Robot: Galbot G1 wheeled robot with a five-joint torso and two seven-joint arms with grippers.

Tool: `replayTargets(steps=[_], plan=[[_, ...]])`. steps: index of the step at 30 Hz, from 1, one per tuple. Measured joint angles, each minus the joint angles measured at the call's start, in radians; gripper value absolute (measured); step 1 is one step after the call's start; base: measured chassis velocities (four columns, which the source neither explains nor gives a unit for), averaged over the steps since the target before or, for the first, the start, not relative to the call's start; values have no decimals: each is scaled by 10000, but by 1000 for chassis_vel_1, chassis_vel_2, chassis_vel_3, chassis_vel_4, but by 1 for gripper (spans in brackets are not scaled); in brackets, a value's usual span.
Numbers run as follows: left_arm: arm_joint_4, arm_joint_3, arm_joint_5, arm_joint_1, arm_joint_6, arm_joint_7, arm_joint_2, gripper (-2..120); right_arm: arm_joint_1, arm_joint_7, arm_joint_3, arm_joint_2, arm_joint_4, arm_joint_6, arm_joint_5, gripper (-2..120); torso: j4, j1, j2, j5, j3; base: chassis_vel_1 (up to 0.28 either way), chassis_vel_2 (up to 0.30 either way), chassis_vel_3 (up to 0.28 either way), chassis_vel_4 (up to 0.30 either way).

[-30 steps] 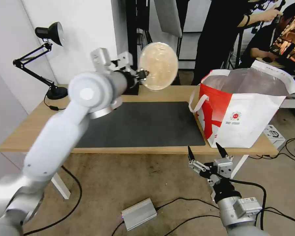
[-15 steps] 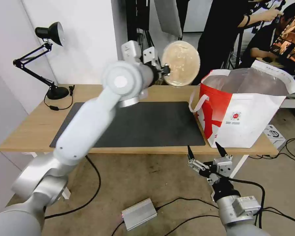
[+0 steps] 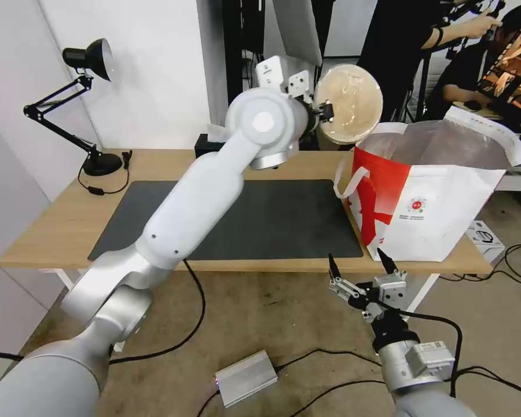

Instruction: Pick up the trash from the table and place it into the takeout bag.

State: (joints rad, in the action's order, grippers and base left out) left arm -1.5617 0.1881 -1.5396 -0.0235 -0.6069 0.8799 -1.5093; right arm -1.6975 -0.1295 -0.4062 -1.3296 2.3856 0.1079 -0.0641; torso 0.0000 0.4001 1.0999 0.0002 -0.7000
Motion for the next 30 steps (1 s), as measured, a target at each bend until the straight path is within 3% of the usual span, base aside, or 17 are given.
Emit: replayTargets(steps=[11, 16, 20, 21, 24, 30], plan=[[989, 239, 1278, -101, 288, -455, -873, 0, 41, -8, 33, -24, 27, 0, -16, 100, -1, 0, 0, 0, 0, 0, 0, 0, 0], [1320, 515, 2480, -51, 521, -1267, -881, 0, 48, -12, 71, -76, 28, -5, -17, 100, 1, 0, 1, -1, 0, 0, 0, 0, 0], [1824, 779, 3771, 165, 1175, -2575, -864, 0, 74, -14, 105, -119, 34, -6, -18, 100, 0, 0, 0, -1, 0, 0, 0, 0, 0], [1824, 779, 3771, 165, 1175, -2575, -864, 0, 74, -14, 105, -119, 34, -6, -18, 100, 0, 0, 0, -1, 0, 0, 0, 0, 0], [2157, 1026, 4500, 354, 1714, -3500, -850, 0, 75, -14, 122, -164, 35, -6, -17, 100, 1, 0, 0, -2, 0, 0, 0, 0, 0], [2437, 1363, 5268, 570, 2265, -4464, -846, 0, 76, -15, 135, -203, 34, -12, -11, 100, -1, -1, 0, -1, 0, 0, 0, 0, 0]])
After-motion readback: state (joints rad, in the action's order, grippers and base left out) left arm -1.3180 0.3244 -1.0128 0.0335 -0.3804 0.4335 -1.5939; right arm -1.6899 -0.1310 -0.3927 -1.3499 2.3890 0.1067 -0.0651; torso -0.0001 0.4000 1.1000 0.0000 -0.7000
